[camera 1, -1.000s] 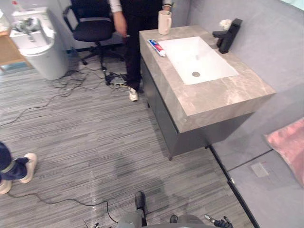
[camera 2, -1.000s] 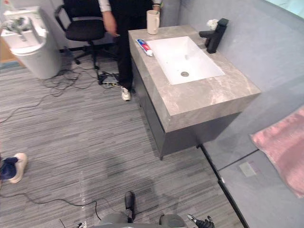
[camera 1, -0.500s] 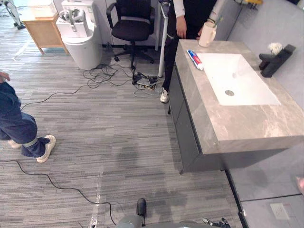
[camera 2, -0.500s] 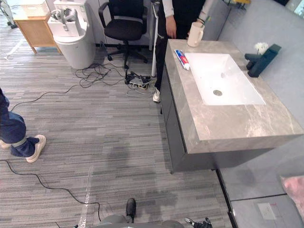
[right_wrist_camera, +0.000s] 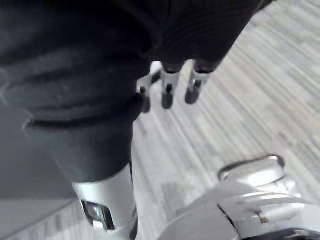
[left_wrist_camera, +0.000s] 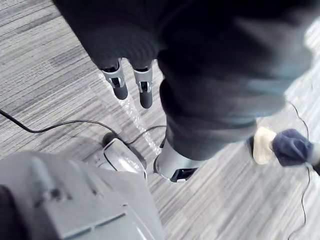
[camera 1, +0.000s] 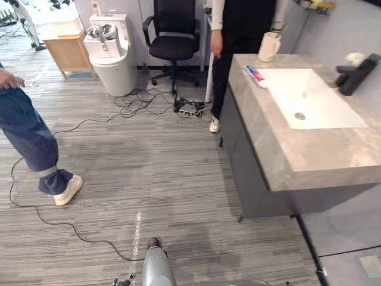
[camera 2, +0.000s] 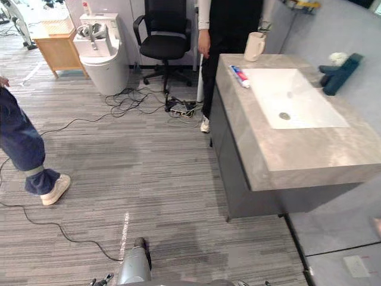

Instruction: Organize washtable

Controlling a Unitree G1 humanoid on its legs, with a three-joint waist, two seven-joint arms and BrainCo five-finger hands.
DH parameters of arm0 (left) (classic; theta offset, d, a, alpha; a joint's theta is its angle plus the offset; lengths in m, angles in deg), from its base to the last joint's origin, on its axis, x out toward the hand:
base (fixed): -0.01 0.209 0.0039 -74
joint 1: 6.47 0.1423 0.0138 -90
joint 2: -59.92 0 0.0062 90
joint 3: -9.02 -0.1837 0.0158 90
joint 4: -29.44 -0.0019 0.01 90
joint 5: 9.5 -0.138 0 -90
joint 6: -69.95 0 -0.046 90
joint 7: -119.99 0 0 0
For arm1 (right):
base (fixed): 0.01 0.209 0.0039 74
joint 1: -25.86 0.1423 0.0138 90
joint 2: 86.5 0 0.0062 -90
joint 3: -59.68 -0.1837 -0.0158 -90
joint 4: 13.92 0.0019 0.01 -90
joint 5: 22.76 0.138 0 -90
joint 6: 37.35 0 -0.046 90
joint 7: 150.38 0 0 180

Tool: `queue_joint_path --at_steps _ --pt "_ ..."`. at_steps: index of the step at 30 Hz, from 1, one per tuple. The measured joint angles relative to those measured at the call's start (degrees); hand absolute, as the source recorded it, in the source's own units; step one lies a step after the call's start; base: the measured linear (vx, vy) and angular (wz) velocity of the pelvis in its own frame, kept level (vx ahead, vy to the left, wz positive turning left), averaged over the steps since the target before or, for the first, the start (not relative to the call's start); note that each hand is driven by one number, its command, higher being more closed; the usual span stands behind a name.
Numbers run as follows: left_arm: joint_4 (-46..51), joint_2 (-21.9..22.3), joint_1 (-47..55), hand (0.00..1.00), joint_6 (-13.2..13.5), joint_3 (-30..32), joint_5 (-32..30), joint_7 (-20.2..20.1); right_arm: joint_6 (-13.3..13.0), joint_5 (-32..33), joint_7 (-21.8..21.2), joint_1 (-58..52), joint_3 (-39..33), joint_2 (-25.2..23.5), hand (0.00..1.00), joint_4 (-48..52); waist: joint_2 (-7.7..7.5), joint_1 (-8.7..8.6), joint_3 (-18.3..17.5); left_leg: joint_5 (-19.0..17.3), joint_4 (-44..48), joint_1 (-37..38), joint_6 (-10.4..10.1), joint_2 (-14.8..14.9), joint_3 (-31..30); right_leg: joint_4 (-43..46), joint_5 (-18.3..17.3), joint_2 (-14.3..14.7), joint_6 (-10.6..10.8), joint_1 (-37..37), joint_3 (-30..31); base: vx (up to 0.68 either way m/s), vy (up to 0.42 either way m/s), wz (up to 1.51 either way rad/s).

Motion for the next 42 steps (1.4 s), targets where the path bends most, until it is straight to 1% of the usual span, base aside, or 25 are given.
queue_joint_path --at_steps 1,5,8,10,11,14,16,18,20,22,23,26,27,29,30,31,32,34,35,36,37,38,39,40,42 --pt "-1.23 -0.31 0.69 0.00 0.67 0.27 0.66 0.28 0.01 -0.48 -0.17 1.81 -0.19 0.40 0.00 -2.37 -0.96 -0.30 -0.85 -1.26 4.27 -1.82 1.45 -1.03 0.61 -1.00 1.91 -0.38 -1.65 0.14 3.55 0.22 0.274 -0.23" --pt "-3.95 -1.57 -0.37 0.00 0.30 0.28 -1.08 0.27 0.07 -0.56 -0.26 2.67 -1.52 -0.48 0.00 -4.84 -2.52 -0.10 -3.02 -8.78 12.11 -4.30 3.33 -1.58 3.12 1.76 8.57 -1.96 -0.76 -3.88 9.68 0.25 0.427 -0.46" --pt "-6.07 -2.42 -0.46 0.00 -0.04 -0.87 -4.38 1.12 0.24 -0.51 -0.31 2.41 -2.37 -0.44 0.00 -4.82 -1.61 -0.28 -5.86 -10.04 9.63 -3.02 5.27 -2.28 7.74 5.23 17.00 -3.21 -1.24 -10.19 13.43 0.21 0.347 -0.69" --pt "-6.41 -2.82 0.11 0.00 -0.17 -3.24 -6.78 1.26 0.26 -0.37 -0.31 2.25 -3.00 0.08 0.00 -4.66 0.13 -0.63 -6.69 -10.80 6.95 -1.04 6.74 -3.37 10.66 6.33 25.53 -4.52 -2.23 -13.29 14.20 0.18 0.293 -0.47" --pt "-6.40 -2.93 0.55 0.00 -0.22 -3.72 -7.47 1.22 0.23 -0.31 -0.29 2.12 -3.24 0.20 0.00 -4.63 0.57 -0.71 -6.95 -10.99 6.38 -0.62 7.06 -3.83 11.14 6.67 27.36 -4.80 -2.77 -13.84 14.17 0.16 0.281 -0.25" --pt "-5.44 -3.86 0.69 0.00 -0.30 -6.86 -9.49 1.04 0.17 0.04 -0.04 1.89 -3.54 0.24 0.00 -2.94 1.42 -1.90 -6.80 -11.82 1.72 5.45 9.16 -6.26 13.60 16.22 35.50 -5.13 -8.37 -18.12 13.04 0.13 0.246 -0.16" --pt "-5.49 -4.14 0.83 0.00 -0.37 -7.87 -10.42 1.03 -0.03 0.25 0.20 1.46 -3.46 -0.07 0.00 -1.69 1.15 -2.62 -6.64 -12.17 -1.83 10.91 9.73 -7.93 14.96 23.54 35.05 -4.83 -9.22 -20.44 9.06 0.15 0.193 -0.19" --pt "-5.47 -4.40 0.62 0.00 -0.52 -9.12 -10.81 0.94 -0.13 0.93 0.56 1.35 -3.15 -0.06 0.00 -0.43 1.41 -3.67 -6.44 -12.33 -5.57 15.13 9.97 -9.16 15.29 30.88 28.87 -3.29 -9.03 -22.94 5.38 0.15 0.118 -0.14" --pt "-5.43 -4.65 -0.60 0.00 -1.11 -9.53 -12.41 0.26 -0.40 1.77 0.90 0.99 -2.56 -0.31 0.00 0.80 1.70 -3.74 -5.62 -12.37 -8.97 19.74 10.05 -9.35 15.25 35.40 18.81 1.50 -6.15 -27.52 -1.21 0.21 0.026 -0.15" --pt "-5.39 -4.36 -1.77 0.00 -1.40 -9.33 -13.24 -0.24 -0.46 1.77 1.05 0.34 -2.29 -1.13 0.00 3.17 1.56 -4.07 -4.20 -12.56 -10.47 22.80 10.24 -9.25 15.28 32.79 15.05 4.36 -4.82 -29.68 -6.49 0.23 -0.051 0.04" --pt "-5.36 -4.09 -2.41 0.00 -1.43 -9.10 -14.58 -0.21 -0.63 1.89 1.19 -0.18 -2.37 -1.63 0.00 4.88 1.72 -4.21 -3.26 -12.80 -11.55 24.80 10.05 -9.14 15.36 27.67 14.31 6.11 -3.83 -30.42 -9.27 0.26 -0.088 0.14" --pt "-4.84 -2.52 -3.51 0.00 -1.47 -8.09 -16.77 -0.17 -0.69 2.24 1.22 -0.16 -2.37 -1.75 0.00 5.70 2.05 -4.76 -2.31 -13.32 -14.32 28.65 9.12 -9.19 15.61 11.04 15.73 8.63 -4.08 -30.32 -13.72 0.39 -0.119 0.17" --pt "-4.44 -1.06 -4.21 0.00 -1.54 -7.97 -18.72 -0.20 -0.64 2.22 1.22 -0.22 -2.59 -1.80 0.00 6.30 2.40 -4.99 -2.14 -14.41 -15.78 31.24 7.55 -9.32 15.52 1.95 19.29 8.96 -4.99 -30.28 -15.78 0.46 -0.146 0.17" --pt "-4.45 -0.99 -4.73 0.00 -1.69 -8.19 -20.09 -0.69 -0.63 2.23 1.24 -0.34 -2.68 -2.00 0.00 6.57 2.27 -5.04 -2.06 -15.93 -17.42 34.37 5.68 -9.81 15.02 -3.14 22.75 8.08 -6.01 -29.88 -18.45 0.47 -0.154 0.17" --pt "-4.56 -0.26 -5.26 0.00 -2.16 -8.33 -20.67 -1.14 -0.61 2.23 1.21 -0.88 -3.03 -1.57 0.00 6.86 2.52 -5.06 -2.43 -16.61 -19.38 37.06 4.76 -9.46 13.93 -0.59 27.87 7.06 -11.61 -29.53 -22.30 0.61 -0.180 0.28" --pt "-4.50 1.11 -5.94 0.00 -2.54 -9.10 -21.16 -1.60 -0.58 2.15 1.18 -0.79 -3.44 -0.77 0.00 7.97 5.42 -5.25 -2.45 -15.32 -20.04 38.41 2.83 -7.73 13.25 3.44 23.45 8.04 -13.35 -30.01 -23.89 0.62 -0.188 0.28" --pt "-4.17 1.59 -6.52 0.00 -2.51 -9.44 -21.39 -1.88 -0.59 2.15 1.25 -0.63 -3.66 -0.78 0.00 8.67 5.89 -5.28 -2.18 -14.34 -19.49 38.57 1.99 -7.06 12.96 5.22 22.01 8.15 -13.89 -30.14 -24.22 0.73 -0.265 0.19" --pt "-3.08 3.14 -7.95 0.00 -2.60 -9.55 -21.73 -2.71 -0.42 1.64 1.05 -0.19 -3.82 -0.98 0.00 10.60 6.23 -5.42 -1.94 -12.54 -4.13 34.02 -0.08 -3.57 10.12 8.48 16.92 9.06 -14.92 -28.29 -24.42 0.60 -0.271 -0.07" --pt "-2.96 3.26 -8.23 0.00 -2.59 -9.64 -21.73 -2.74 -0.39 1.61 1.06 -0.16 -3.74 -0.95 0.00 10.88 6.43 -5.45 -1.77 -10.92 2.79 31.53 -1.02 -2.34 8.50 8.16 15.97 9.84 -14.96 -26.86 -24.16 0.59 -0.199 -0.33" --pt "-2.64 3.27 -8.30 0.00 -2.68 -9.51 -21.72 -2.91 -0.35 1.59 1.06 -0.06 -3.48 -0.91 0.00 11.40 6.57 -5.54 -1.63 -6.28 13.10 27.84 -1.58 -0.90 5.77 7.44 14.98 11.07 -15.10 -24.66 -23.01 0.51 -0.099 -0.72" --pt "-1.63 3.26 -8.04 0.00 -2.81 -8.88 -21.59 -2.90 -0.35 1.37 1.24 0.44 -2.94 -0.80 0.00 11.79 6.75 -5.02 -1.44 -4.89 26.33 23.21 -3.73 0.41 3.45 5.88 14.12 12.87 -15.31 -21.84 -20.40 0.56 -0.071 -1.22" --pt "-0.60 3.26 -7.82 0.00 -2.73 -8.64 -21.53 -2.81 0.68 1.66 0.63 0.72 -2.64 -0.27 0.00 11.10 6.84 -4.63 -1.25 -5.04 35.64 19.81 -3.76 1.79 3.81 4.49 13.77 14.42 -15.45 -19.13 -17.21 0.41 -0.005 -1.31" --pt "-0.18 3.26 -7.76 0.00 -2.71 -8.58 -21.41 -2.73 0.88 1.71 0.64 0.80 -2.65 -0.19 0.00 10.91 6.97 -4.48 -1.11 -5.29 38.45 17.87 -3.33 2.09 4.27 3.56 13.77 14.97 -15.45 -17.69 -15.62 0.44 0.083 -1.47" --pt "0.70 3.14 -7.56 0.00 -2.59 -8.58 -20.40 -2.67 0.70 1.70 1.40 1.11 -2.58 -0.33 0.00 10.84 6.38 -4.16 -0.64 -6.92 41.17 14.51 -0.12 2.18 4.79 1.81 13.76 15.36 -15.41 -14.89 -11.84 0.27 0.089 -1.14" --pt "1.75 2.90 -7.28 0.00 -2.40 -7.95 -18.86 -2.57 0.22 1.63 1.93 0.92 -1.95 -0.32 0.00 10.80 5.97 -3.53 -0.47 -8.55 39.82 11.71 2.59 2.13 4.88 -0.10 14.00 15.30 -15.01 -12.24 -7.65 0.25 0.148 -1.25"
